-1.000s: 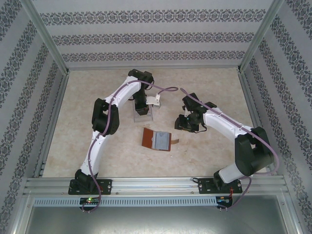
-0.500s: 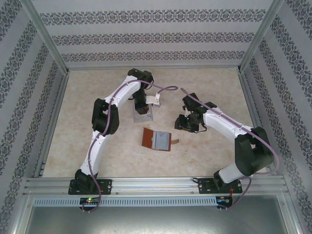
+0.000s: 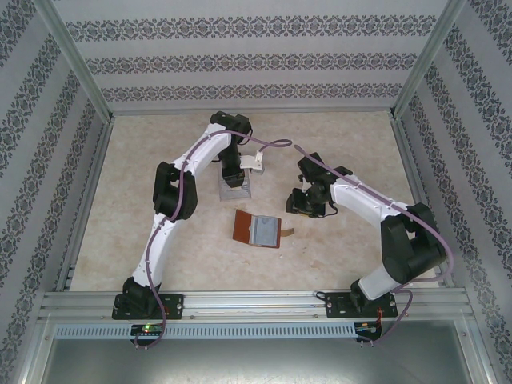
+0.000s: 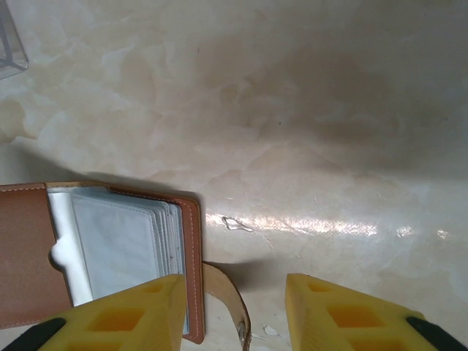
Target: Take the credit cards out of the card holder
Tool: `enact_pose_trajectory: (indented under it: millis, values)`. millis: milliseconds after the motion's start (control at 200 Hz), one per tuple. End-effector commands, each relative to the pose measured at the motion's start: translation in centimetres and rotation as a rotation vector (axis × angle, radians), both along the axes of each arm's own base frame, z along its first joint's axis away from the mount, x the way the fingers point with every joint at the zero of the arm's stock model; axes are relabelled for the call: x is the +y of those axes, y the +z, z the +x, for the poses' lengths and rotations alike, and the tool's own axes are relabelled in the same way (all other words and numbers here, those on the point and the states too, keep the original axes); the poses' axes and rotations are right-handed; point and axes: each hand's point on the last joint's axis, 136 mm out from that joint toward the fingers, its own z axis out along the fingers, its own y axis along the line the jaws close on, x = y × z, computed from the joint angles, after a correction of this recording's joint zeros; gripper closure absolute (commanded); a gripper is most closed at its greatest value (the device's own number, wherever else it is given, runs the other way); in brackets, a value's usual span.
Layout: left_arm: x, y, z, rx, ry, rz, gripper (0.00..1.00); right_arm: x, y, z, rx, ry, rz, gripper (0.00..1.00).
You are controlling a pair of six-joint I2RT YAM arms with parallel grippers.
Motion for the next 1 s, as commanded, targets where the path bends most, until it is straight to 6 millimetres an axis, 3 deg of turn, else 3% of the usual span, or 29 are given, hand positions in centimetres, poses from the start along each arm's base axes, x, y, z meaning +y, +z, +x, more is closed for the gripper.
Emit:
enact_pose_trajectory:
  millis: [0, 260, 639, 999]
  values:
    - [0.5, 1.8, 0.9, -0.058, -0.020, -0.009, 0.80, 0.4, 0.3, 0.5, -0.010, 0.011, -0.010, 0.59]
    - [0.6, 3.3, 2.1, -0.136, 0.002, -0.014, 0.77, 0.6, 0.4, 0.6, -0.013, 0.011, -0.009, 0.59]
    - [1.2, 3.7, 3.3, -0.185, 0.063, 0.005, 0.75, 0.9, 0.5, 0.4, -0.015, 0.016, -0.008, 0.59]
    - [1.0, 7.0, 5.2, -0.349, 0.385, -0.079, 0.75, 1.9, 0.7, 0.1, -0.029, 0.024, 0.006, 0.59]
